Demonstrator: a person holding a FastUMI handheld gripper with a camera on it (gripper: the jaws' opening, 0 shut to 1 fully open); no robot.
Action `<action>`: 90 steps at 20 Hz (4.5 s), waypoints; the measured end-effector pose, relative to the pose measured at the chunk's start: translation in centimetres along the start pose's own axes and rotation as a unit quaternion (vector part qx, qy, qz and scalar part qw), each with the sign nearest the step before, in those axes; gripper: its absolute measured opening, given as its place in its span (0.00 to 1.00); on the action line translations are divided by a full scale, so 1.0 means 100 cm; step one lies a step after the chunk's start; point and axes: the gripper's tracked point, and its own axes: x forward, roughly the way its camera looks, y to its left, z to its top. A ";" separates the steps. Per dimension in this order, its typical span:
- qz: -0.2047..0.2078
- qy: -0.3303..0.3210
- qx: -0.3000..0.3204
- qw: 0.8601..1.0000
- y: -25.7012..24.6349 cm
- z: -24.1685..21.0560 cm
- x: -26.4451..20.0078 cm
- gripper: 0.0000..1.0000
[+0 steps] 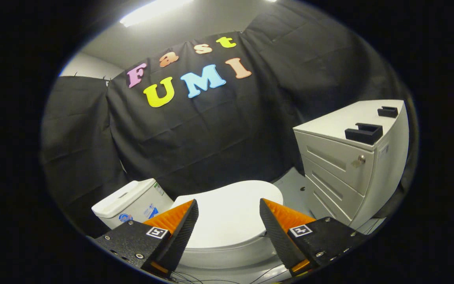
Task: Open the toilet lid.
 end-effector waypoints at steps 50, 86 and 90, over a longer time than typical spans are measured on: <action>-0.101 0.116 0.373 0.915 -0.119 -0.118 0.047 0.23; -0.086 0.073 0.420 0.901 -0.075 -0.043 0.037 0.00; -0.076 0.071 0.413 0.905 -0.063 -0.029 0.033 0.00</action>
